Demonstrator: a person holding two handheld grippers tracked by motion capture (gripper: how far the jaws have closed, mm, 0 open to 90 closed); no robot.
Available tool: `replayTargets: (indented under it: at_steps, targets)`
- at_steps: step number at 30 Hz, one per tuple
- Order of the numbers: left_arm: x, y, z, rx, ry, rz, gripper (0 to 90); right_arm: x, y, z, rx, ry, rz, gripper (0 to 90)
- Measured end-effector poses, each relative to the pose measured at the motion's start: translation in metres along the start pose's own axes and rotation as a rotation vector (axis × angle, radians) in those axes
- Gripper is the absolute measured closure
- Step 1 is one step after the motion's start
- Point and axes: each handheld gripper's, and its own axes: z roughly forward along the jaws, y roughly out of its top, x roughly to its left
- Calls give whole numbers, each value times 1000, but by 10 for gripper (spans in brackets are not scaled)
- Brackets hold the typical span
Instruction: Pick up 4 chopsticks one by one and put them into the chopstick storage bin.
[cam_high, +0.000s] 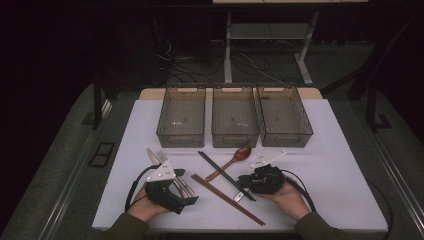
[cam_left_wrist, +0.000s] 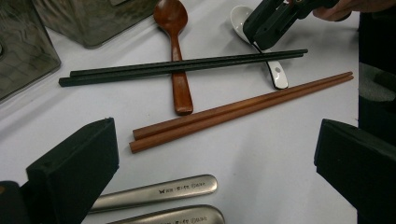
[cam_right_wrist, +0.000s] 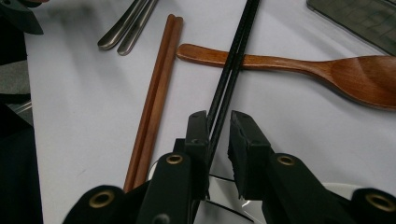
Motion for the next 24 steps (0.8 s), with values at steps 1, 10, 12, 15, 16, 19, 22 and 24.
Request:
replayTargets:
  at_steps: [1, 10, 12, 15, 16, 19, 22, 24]
  targets:
    - [0, 0, 0, 1, 1, 2, 0, 0, 0, 1, 0, 1, -4, 778]
    - [0, 0, 0, 3, -1, 6, 0, 1, -1, 5, 27, -14, -6, 800]
    - [-1, 0, 0, 3, -1, 7, 0, 1, -1, 5, 29, -14, -7, 800]
    - [-1, 0, 0, 3, -1, 7, 0, 1, -1, 5, 33, -25, -11, 800]
    - [-1, 0, 0, 2, -1, 7, 0, 1, -1, 5, 32, -26, -10, 800]
    - [-1, 0, 0, 3, -2, 7, 0, 0, -1, 5, 34, -31, -9, 800]
    - [-1, 0, 0, 4, -3, 8, 0, 0, -1, 6, 39, -39, -9, 800]
    - [-1, 1, 1, 5, -4, 14, 0, -1, -1, 6, 41, -47, -12, 800]
